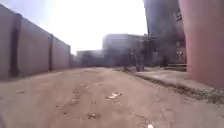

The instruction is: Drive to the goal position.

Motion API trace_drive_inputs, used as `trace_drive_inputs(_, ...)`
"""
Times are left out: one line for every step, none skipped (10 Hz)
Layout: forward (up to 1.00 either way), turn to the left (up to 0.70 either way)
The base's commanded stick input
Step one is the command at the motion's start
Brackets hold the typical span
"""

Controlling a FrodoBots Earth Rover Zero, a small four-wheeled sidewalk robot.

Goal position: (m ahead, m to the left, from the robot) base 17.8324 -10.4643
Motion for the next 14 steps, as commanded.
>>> trace_drive_inputs(1.0, 0.0)
trace_drive_inputs(1.0, 0.0)
trace_drive_inputs(1.0, 0.0)
trace_drive_inputs(1.0, 0.0)
trace_drive_inputs(1.0, 0.0)
trace_drive_inputs(1.0, 0.0)
trace_drive_inputs(1.0, 0.0)
trace_drive_inputs(1.0, 0.0)
trace_drive_inputs(1.0, 0.0)
trace_drive_inputs(1.0, 0.0)
trace_drive_inputs(1.0, 0.0)
trace_drive_inputs(1.0, 0.0)
trace_drive_inputs(1.0, 0.0)
trace_drive_inputs(1.0, 0.0)
